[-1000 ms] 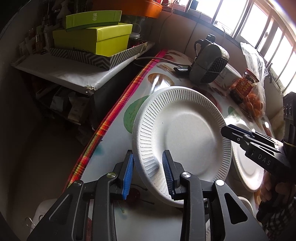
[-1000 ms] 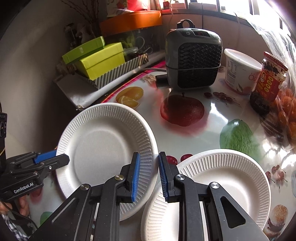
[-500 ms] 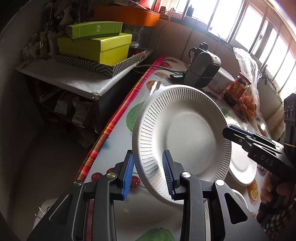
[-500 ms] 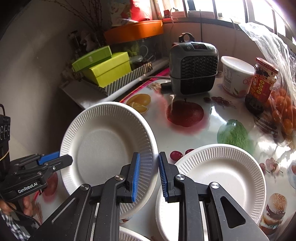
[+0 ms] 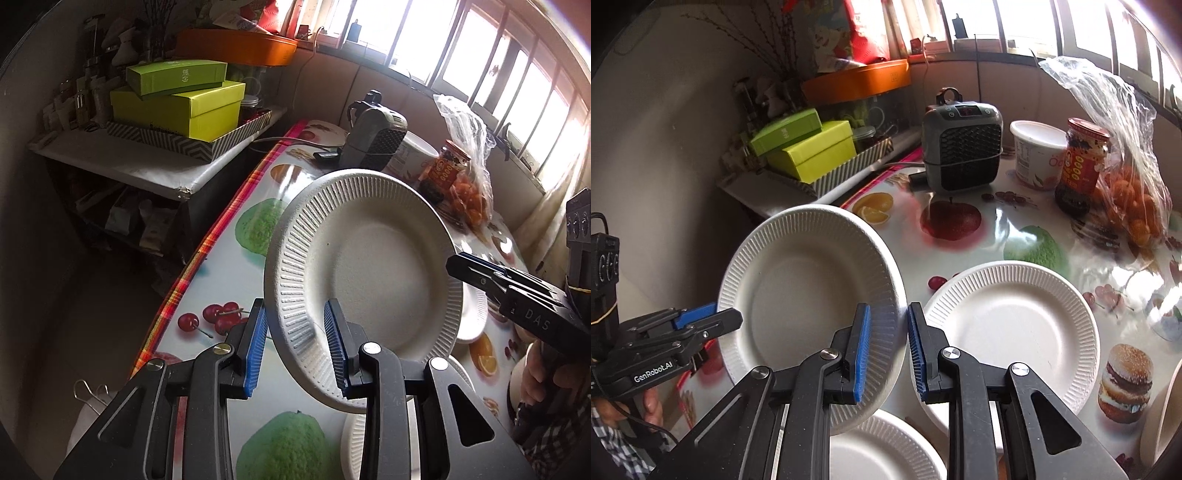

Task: Organize plates and bowls
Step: 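Carry the held plate over another white plate and lower it on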

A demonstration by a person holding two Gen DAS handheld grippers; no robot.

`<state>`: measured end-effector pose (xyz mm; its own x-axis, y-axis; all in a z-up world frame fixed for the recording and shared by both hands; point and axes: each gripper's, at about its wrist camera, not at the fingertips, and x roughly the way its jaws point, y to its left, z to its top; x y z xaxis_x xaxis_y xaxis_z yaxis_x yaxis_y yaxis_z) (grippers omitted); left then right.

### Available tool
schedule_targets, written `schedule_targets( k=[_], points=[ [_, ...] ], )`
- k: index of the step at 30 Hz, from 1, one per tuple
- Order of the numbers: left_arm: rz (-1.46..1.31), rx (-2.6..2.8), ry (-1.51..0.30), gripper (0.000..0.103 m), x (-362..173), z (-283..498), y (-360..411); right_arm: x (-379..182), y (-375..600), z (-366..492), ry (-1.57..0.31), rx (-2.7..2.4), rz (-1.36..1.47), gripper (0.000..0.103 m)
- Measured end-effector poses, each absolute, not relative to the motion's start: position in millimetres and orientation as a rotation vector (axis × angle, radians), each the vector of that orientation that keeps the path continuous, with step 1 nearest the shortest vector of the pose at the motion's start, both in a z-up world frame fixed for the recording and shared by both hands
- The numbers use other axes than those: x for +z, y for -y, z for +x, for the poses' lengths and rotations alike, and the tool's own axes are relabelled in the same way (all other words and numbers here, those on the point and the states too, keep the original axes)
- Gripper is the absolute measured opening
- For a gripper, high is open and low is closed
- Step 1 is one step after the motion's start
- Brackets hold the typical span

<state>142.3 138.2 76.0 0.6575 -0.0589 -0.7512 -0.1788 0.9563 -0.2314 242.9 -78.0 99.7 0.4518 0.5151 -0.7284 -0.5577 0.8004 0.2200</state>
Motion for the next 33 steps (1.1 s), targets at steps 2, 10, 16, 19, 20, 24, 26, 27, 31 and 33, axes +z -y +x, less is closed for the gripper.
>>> schedule_targets(
  k=[2,10,16,19,20,24,26,27,31,33],
  points=[
    [-0.295,0.053,-0.853,0.033,77,137,-132,100,86,235,-0.879,0.652,-0.048,0.020],
    [-0.262,-0.003,-0.868,0.033,75,123,-106,101,119,204,-0.877,0.600,-0.002,0.020],
    [-0.245,-0.038,-0.881,0.033,72,115,-88,98,140,188,-0.882,0.564,0.026,0.020],
    [-0.234,-0.053,-0.888,0.033,71,112,-80,95,151,180,-0.887,0.546,0.038,0.020],
    [-0.230,-0.058,-0.890,0.033,70,111,-77,94,153,177,-0.891,0.541,0.040,0.020],
    [-0.223,-0.076,-0.902,0.033,67,108,-68,90,165,165,-0.898,0.527,0.053,0.020],
    [-0.216,-0.083,-0.909,0.033,65,107,-64,87,170,161,-0.901,0.520,0.061,0.020],
    [-0.214,-0.088,-0.912,0.033,64,106,-62,86,173,159,-0.904,0.514,0.065,0.020],
    [-0.205,-0.100,-0.926,0.033,59,103,-55,81,181,153,-0.917,0.500,0.086,0.020],
    [-0.202,-0.102,-0.934,0.033,56,102,-53,77,183,150,-0.927,0.495,0.089,0.020]
  ],
)
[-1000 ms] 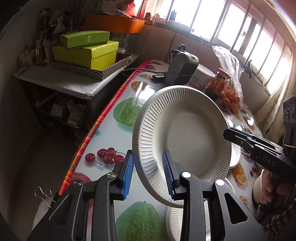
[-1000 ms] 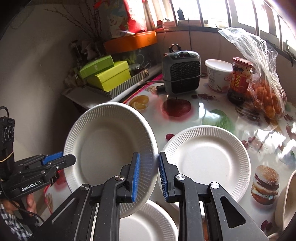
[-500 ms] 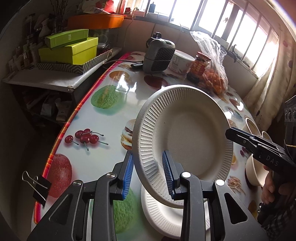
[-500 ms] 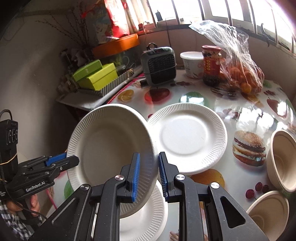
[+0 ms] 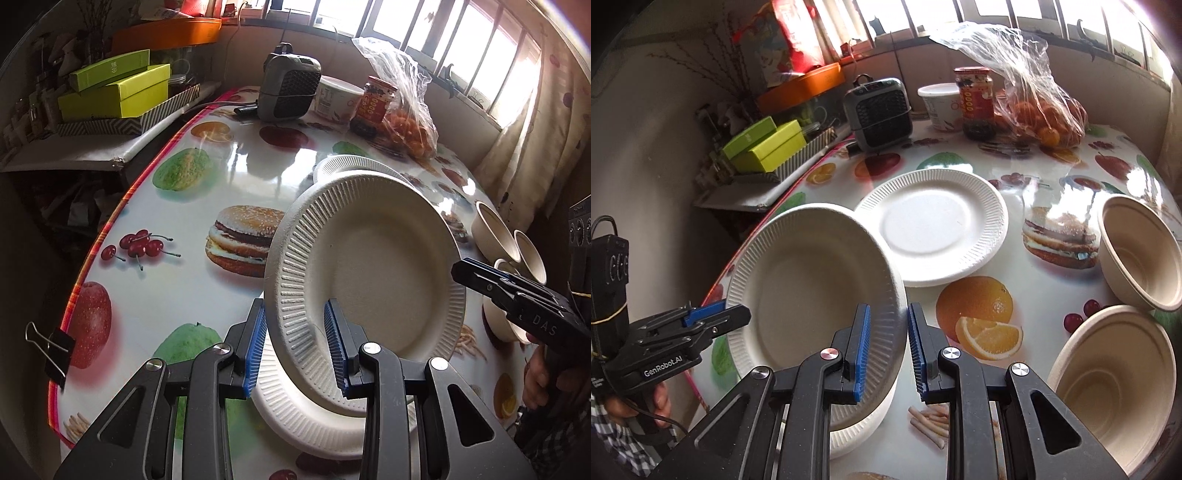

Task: Organize plates and bowls
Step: 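Carry the held plate over another white plate and lower it on, then open the left gripper and withdraw from the plate stack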

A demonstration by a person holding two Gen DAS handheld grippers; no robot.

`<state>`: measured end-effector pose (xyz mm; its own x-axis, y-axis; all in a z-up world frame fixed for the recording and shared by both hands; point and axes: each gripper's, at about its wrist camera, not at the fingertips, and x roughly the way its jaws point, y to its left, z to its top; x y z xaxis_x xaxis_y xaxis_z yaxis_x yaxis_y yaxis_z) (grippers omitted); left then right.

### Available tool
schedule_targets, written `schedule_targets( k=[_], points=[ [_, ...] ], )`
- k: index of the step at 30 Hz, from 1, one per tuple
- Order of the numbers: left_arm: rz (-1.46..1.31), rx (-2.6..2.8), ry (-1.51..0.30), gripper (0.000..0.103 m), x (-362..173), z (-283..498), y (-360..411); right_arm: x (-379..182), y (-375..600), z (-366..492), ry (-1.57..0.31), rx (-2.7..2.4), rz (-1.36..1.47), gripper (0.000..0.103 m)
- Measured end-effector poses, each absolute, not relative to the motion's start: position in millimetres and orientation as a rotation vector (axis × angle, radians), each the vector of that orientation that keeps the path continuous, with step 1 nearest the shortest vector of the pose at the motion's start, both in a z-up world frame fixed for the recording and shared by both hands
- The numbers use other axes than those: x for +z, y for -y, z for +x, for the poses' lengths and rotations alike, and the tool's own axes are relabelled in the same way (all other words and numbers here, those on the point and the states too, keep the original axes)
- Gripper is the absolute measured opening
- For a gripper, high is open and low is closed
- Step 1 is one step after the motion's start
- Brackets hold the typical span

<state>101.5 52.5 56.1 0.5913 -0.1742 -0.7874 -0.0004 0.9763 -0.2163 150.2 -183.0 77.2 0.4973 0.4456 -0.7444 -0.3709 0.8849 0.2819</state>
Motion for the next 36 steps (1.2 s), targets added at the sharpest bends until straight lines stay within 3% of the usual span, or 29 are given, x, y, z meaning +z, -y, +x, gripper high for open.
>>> schedule_targets(
  k=[36],
  points=[
    [-0.188,-0.066,-1.006,0.033,30,91,-52,49,176,132,-0.996,0.494,0.071,0.022]
  ],
)
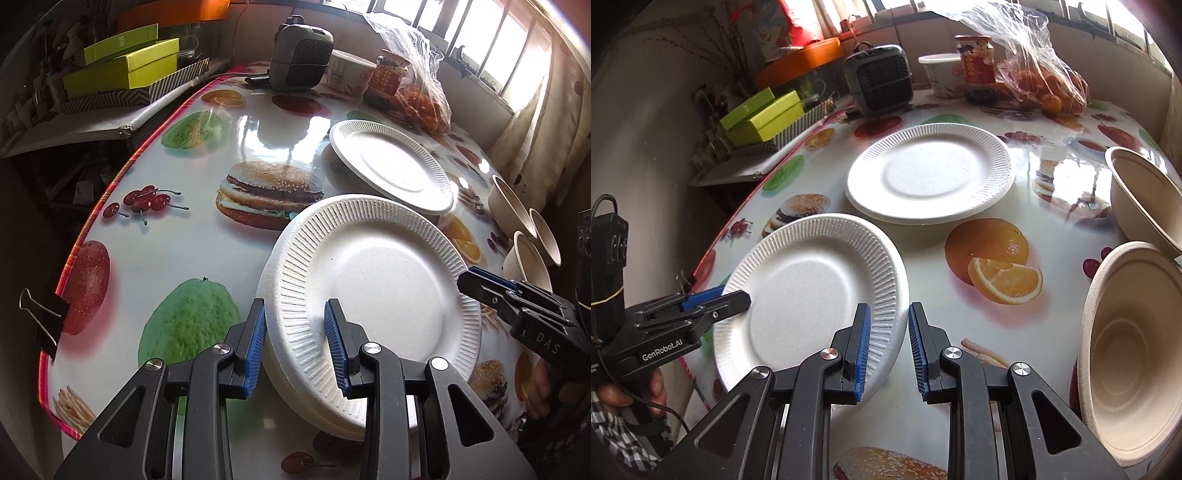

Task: Organize plates and bowls
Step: 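Open the left gripper and withdraw from the plate stack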

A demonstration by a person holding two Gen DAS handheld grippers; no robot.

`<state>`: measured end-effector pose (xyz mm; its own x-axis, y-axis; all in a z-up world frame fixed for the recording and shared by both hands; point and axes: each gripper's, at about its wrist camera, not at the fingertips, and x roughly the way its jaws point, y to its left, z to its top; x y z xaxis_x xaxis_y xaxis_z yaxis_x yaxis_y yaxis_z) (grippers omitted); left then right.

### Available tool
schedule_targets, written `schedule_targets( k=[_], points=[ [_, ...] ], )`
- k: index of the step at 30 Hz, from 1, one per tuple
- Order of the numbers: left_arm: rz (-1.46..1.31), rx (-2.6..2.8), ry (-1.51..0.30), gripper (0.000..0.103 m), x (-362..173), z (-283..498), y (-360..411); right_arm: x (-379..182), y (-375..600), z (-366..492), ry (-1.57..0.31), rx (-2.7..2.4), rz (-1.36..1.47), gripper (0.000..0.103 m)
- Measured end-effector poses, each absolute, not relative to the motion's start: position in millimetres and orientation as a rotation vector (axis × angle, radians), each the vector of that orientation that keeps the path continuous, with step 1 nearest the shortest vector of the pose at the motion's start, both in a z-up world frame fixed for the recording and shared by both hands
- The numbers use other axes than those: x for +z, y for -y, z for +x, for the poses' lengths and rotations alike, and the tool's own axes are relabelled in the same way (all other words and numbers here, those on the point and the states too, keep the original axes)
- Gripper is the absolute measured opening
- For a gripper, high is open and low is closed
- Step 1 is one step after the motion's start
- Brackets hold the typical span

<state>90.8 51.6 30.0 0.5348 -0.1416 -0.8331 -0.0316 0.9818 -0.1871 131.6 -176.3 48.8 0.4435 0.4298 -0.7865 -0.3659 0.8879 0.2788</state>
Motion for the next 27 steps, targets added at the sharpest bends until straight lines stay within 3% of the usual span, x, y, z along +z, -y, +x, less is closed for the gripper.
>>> schedule_targets(
  k=[6,11,15,21,27],
  points=[
    [-0.183,-0.066,-1.005,0.034,30,91,-51,48,176,131,-0.993,0.487,0.062,0.022],
    [-0.179,-0.064,-1.003,0.041,30,91,-51,48,177,130,-0.991,0.475,0.054,0.022],
    [-0.180,-0.056,-1.003,0.041,30,91,-52,50,177,129,-0.977,0.456,0.041,0.034],
    [-0.175,-0.056,-0.989,0.042,35,92,-51,52,179,129,-0.962,0.444,0.028,0.035],
    [-0.167,-0.054,-0.981,0.042,39,94,-49,59,179,127,-0.932,0.418,-0.010,0.043]
  ],
)
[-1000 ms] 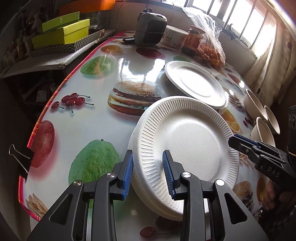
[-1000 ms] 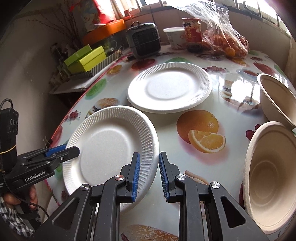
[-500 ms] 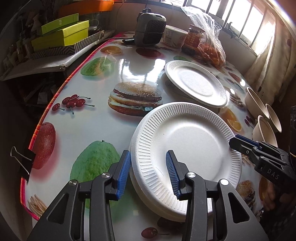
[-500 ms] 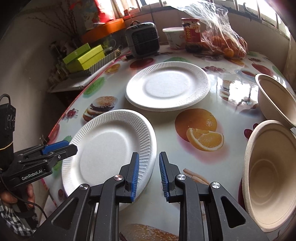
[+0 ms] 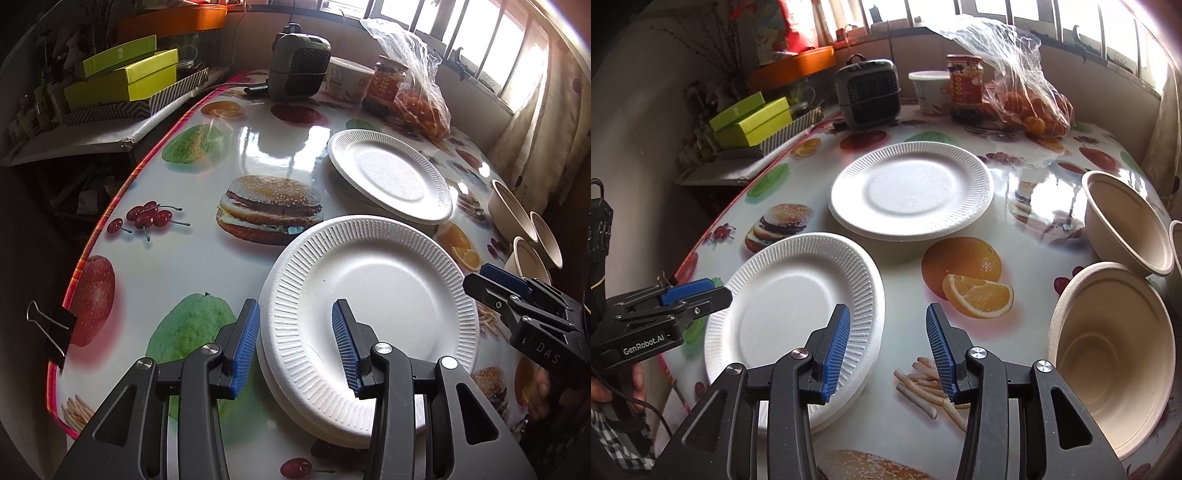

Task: Organize plates and bowls
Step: 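Open the left gripper and withdraw from the plate stack, then move the left gripper to the rim of the next white plate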

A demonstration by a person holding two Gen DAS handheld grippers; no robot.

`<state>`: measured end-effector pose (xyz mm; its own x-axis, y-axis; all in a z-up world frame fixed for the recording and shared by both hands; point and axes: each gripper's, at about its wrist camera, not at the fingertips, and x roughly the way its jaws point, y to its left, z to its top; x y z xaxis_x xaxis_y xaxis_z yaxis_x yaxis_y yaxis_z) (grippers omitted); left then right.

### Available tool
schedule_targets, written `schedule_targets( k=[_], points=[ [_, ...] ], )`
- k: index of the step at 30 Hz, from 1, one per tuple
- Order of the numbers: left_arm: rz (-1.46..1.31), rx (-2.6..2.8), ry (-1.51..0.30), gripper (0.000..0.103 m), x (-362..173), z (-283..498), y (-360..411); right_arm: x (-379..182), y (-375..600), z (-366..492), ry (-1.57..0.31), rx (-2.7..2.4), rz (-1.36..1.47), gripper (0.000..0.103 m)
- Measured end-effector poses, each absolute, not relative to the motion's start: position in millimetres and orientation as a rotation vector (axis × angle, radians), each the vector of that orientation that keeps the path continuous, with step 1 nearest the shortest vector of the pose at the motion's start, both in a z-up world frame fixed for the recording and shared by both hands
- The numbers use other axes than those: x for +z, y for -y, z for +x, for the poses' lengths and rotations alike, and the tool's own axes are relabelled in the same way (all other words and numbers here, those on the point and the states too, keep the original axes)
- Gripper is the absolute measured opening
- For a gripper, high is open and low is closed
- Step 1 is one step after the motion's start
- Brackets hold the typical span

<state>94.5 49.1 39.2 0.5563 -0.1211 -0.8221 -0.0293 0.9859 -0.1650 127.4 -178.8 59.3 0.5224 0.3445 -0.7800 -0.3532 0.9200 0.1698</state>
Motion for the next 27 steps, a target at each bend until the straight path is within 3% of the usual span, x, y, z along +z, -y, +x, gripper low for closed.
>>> schedule_targets(
  k=[12,15,27],
  points=[
    [-0.075,-0.085,-0.937,0.044,59,113,-29,81,176,130,-0.842,0.340,-0.133,0.053],
    [-0.075,-0.104,-0.932,0.052,63,120,-25,85,176,134,-0.825,0.318,-0.157,0.053],
    [-0.065,-0.136,-0.918,0.052,75,160,-15,98,183,164,-0.779,0.233,-0.233,0.053]
  ],
)
